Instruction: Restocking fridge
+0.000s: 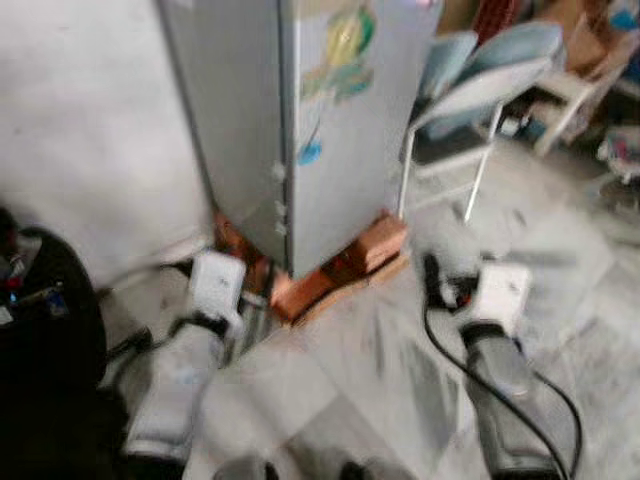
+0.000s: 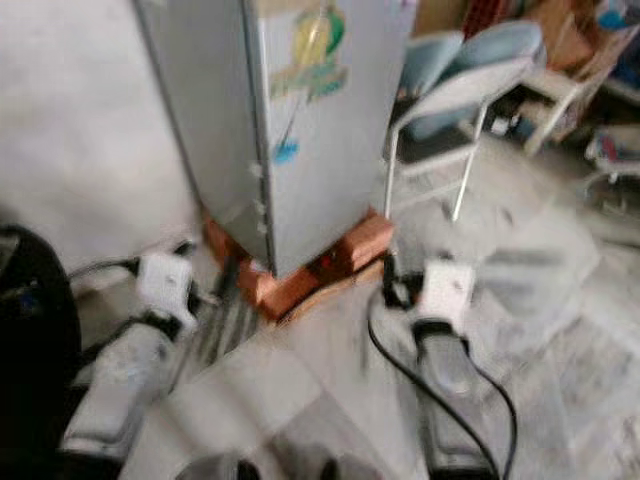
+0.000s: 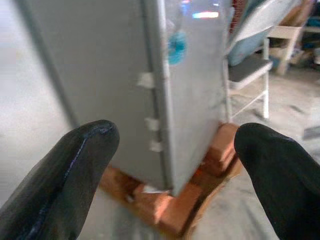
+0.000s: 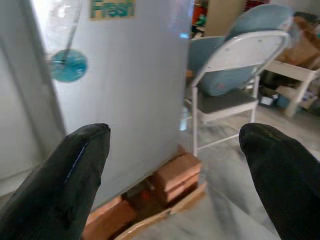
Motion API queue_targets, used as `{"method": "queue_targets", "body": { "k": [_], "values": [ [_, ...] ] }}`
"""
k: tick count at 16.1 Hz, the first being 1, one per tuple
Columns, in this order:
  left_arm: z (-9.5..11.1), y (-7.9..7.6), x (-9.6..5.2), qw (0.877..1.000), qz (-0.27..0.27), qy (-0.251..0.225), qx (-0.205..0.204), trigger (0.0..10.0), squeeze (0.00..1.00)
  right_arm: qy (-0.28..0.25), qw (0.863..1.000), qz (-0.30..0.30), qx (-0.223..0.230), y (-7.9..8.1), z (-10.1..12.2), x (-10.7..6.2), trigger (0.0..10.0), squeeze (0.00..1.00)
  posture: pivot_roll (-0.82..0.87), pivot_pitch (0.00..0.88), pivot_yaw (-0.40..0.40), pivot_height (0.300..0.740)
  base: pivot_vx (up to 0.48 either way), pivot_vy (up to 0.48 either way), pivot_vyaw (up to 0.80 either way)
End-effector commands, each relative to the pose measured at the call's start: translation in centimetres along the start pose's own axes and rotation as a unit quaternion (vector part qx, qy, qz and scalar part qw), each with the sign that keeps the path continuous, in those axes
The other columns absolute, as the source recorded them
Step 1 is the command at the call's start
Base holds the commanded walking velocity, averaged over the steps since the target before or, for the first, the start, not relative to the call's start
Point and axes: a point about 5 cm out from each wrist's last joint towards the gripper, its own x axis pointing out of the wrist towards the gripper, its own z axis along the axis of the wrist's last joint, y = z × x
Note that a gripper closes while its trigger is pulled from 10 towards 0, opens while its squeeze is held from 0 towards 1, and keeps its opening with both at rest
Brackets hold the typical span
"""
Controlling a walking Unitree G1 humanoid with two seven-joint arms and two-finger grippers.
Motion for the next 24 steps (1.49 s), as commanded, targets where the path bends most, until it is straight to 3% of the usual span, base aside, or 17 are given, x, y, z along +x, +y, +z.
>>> {"method": "queue_targets", "body": {
  "k": [1,16,24],
  "values": [
    [0.4,-0.5,0.1,1.000,-0.008,-0.011,-0.002,10.0,0.00,-0.002,1.000,-0.009,-0.006,-0.6,0.1,-0.1,10.0,0.00,0.11,0.080,-0.018,0.740,0.311,0.274,-0.67],
    [0.2,-1.0,0.0,1.000,-0.015,-0.010,-0.012,10.0,0.00,-0.002,1.000,-0.010,-0.014,-0.9,0.2,-0.1,10.0,0.00,0.11,0.089,-0.026,0.740,0.306,0.361,-0.73],
    [-0.4,-0.7,-0.9,1.000,0.013,-0.003,-0.014,10.0,0.00,0.001,1.000,-0.003,-0.019,-0.9,0.1,0.0,10.0,0.00,0.11,0.088,-0.035,0.740,0.000,0.109,-0.12]
  ]
}}
